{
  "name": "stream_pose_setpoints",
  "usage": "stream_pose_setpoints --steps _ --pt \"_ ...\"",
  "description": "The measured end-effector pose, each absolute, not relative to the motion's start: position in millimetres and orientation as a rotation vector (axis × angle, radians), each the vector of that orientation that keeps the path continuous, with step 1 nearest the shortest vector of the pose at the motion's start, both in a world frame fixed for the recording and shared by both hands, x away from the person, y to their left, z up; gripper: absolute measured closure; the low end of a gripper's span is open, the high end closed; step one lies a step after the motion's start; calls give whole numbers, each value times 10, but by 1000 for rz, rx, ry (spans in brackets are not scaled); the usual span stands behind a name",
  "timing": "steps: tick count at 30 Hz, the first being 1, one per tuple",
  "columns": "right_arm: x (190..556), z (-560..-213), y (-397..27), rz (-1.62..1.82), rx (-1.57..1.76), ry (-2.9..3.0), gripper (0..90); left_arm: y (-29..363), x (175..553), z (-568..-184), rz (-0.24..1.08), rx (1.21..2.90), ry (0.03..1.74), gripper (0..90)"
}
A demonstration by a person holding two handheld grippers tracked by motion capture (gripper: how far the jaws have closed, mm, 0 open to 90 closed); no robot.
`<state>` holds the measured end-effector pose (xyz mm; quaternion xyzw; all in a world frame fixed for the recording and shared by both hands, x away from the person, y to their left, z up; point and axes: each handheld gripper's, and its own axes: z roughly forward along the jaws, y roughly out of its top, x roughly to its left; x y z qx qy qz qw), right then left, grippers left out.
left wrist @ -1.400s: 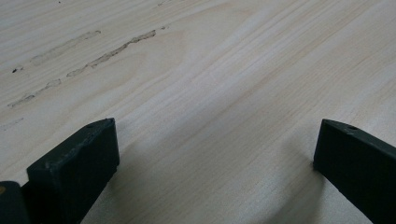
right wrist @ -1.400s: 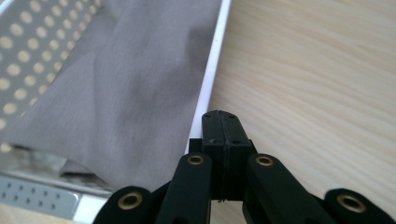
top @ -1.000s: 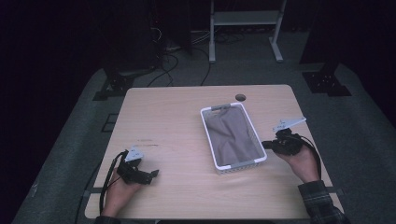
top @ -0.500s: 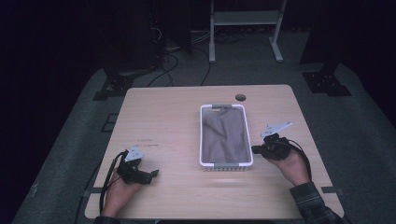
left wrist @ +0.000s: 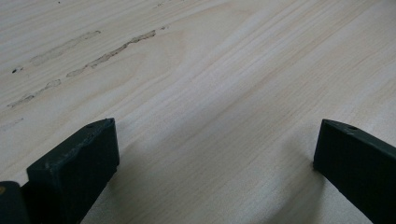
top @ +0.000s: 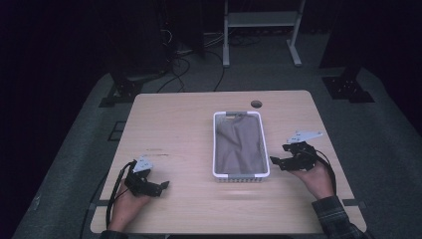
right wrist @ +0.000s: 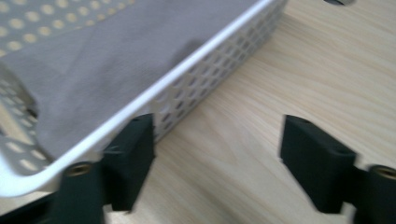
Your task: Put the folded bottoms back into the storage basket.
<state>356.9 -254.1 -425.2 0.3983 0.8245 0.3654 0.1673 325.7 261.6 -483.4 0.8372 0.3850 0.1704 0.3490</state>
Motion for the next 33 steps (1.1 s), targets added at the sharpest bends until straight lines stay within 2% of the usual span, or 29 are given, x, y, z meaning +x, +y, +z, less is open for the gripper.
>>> stream_pose_setpoints --steps 2,3,8,18,33 --pt "3570 -4270 -2576 1020 1168 2313 119 2616 3257 -4834 442 2170 998 0" --pt "3570 -4270 -2576 1020 1168 2313 119 2616 3257 -4834 442 2169 998 0" --pt "3541 -4299 -2676 1043 1220 2285 10 2616 3257 -4834 442 2170 998 0" --pt "3476 -4460 -2891 1001 1293 2239 0 2617 3251 -4835 439 2169 997 0" --pt "3527 -4735 -2989 925 1343 2233 0 2619 3243 -4834 437 2172 991 0"
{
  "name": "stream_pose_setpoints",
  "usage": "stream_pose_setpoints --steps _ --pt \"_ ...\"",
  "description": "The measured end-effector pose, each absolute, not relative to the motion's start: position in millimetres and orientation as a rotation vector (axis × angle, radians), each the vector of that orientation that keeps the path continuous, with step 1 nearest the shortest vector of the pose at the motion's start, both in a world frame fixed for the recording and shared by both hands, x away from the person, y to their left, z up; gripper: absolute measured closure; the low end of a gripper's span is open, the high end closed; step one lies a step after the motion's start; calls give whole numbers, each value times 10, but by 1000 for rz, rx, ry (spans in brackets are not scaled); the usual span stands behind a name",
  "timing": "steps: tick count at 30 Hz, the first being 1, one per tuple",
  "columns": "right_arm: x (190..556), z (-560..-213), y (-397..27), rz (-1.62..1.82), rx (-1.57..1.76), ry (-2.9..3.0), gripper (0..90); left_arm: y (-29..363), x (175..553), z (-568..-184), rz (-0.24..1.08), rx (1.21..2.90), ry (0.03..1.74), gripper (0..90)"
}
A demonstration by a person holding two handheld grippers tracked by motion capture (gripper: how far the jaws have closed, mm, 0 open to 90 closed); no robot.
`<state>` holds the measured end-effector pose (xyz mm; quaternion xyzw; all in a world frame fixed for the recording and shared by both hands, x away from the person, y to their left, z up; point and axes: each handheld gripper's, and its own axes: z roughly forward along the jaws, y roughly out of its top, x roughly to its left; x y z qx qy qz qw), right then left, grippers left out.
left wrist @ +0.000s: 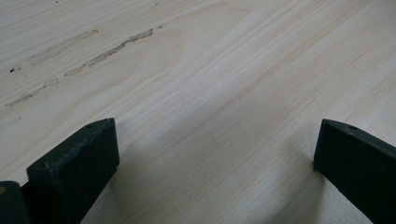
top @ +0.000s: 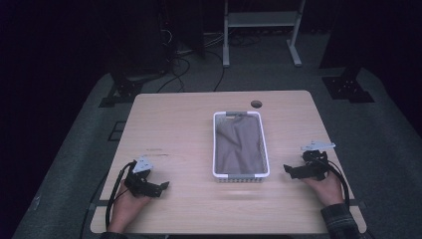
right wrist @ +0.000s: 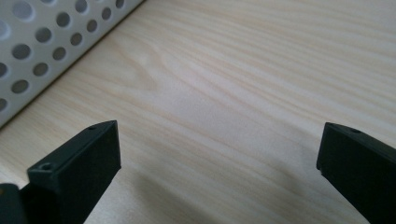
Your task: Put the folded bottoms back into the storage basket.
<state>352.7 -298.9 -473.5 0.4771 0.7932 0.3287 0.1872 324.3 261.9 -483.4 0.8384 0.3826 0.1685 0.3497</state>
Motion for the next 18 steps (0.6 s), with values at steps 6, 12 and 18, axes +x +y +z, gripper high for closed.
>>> stream_pose_setpoints --steps 6,12,18 --pt "3561 -4840 -2997 885 1346 2255 0 2620 3242 -4833 436 2173 991 0" --pt "3543 -4876 -3018 936 1320 2234 0 2620 3242 -4833 436 2173 991 0" --pt "3545 -4878 -3017 937 1320 2231 0 2620 3242 -4834 436 2173 991 0"
